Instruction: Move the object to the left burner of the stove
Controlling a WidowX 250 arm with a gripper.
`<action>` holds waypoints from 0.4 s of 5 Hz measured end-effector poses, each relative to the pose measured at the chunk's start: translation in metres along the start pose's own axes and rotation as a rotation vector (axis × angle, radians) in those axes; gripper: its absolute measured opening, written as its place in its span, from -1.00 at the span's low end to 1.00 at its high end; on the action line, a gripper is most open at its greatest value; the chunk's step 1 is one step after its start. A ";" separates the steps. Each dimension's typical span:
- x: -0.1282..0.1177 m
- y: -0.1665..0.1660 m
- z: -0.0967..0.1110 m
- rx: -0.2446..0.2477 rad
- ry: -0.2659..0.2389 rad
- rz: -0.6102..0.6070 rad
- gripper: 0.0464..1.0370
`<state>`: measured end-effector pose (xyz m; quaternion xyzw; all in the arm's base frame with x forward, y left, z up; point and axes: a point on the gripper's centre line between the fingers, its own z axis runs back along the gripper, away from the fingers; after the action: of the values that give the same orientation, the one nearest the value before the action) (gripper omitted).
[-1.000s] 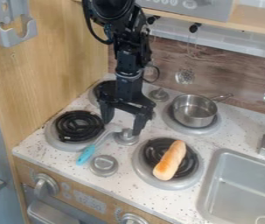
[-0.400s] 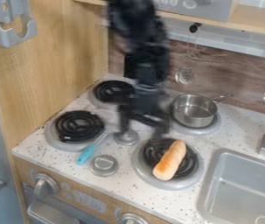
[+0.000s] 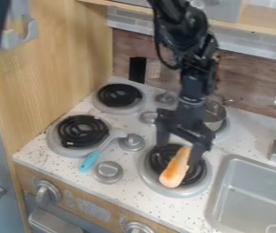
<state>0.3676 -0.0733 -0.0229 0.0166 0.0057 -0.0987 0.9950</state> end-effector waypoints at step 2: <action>-0.004 -0.004 -0.031 -0.019 0.087 0.034 0.82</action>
<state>0.3627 -0.0758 -0.0543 0.0114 0.0495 -0.0811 0.9954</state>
